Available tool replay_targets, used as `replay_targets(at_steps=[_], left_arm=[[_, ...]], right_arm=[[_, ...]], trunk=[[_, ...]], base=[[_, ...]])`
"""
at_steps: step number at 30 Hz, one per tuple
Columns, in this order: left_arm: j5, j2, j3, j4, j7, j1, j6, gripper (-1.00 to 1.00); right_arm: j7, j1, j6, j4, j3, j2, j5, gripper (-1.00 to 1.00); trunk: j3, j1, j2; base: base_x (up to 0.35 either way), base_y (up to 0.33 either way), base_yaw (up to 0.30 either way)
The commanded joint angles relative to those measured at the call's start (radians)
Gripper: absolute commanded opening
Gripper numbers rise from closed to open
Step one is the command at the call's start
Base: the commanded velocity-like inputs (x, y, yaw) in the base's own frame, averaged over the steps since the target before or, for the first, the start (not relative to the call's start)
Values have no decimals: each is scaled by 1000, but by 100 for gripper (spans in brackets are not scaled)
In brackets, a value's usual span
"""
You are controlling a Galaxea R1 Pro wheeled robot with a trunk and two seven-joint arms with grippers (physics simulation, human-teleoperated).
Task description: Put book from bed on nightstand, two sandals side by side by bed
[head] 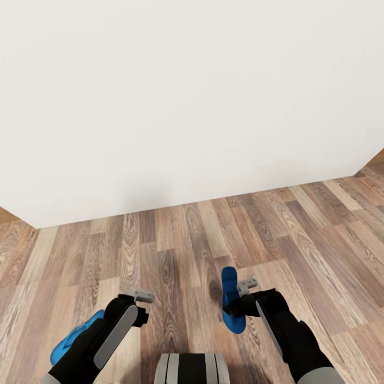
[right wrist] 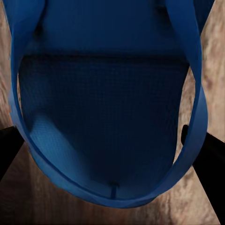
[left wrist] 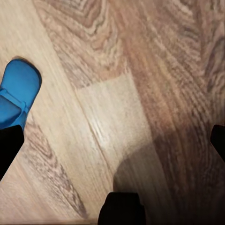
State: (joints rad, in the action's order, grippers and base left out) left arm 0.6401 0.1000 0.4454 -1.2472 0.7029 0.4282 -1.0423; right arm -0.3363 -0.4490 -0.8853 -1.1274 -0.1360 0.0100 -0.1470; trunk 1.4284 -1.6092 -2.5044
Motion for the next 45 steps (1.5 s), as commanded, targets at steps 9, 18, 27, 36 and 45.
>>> replay_targets(at_steps=[9, 18, 27, 36, 45], left_arm=[[11, 4, 2, -37, 3, 0, -3, 100], [-2, 3, 9, -49, 15, 3, -3, 100], [-7, 52, 10, -67, 34, 16, -5, 100], [-3, 202, 10, -98, -6, 17, -5, 100], [-6, 315, 10, -113, -159, 17, -5, 100]], right_arm=[[-8, 0, 1, -2, -1, 0, -14, -100], [-8, 0, 3, -1, 3, 2, -16, -100], [-7, 0, 3, 0, 4, 2, -17, -100], [-7, 0, 3, 1, 6, 2, -14, -100], [-8, 0, 3, 1, 9, 2, -14, -100]], trunk=[[12, 0, 0], [14, 0, 0], [14, 0, 0], [14, 0, 0], [14, 0, 0]], base=[[0, 0, 0], [0, 0, 0], [0, 0, 0], [0, 0, 0], [0, 0, 0]])
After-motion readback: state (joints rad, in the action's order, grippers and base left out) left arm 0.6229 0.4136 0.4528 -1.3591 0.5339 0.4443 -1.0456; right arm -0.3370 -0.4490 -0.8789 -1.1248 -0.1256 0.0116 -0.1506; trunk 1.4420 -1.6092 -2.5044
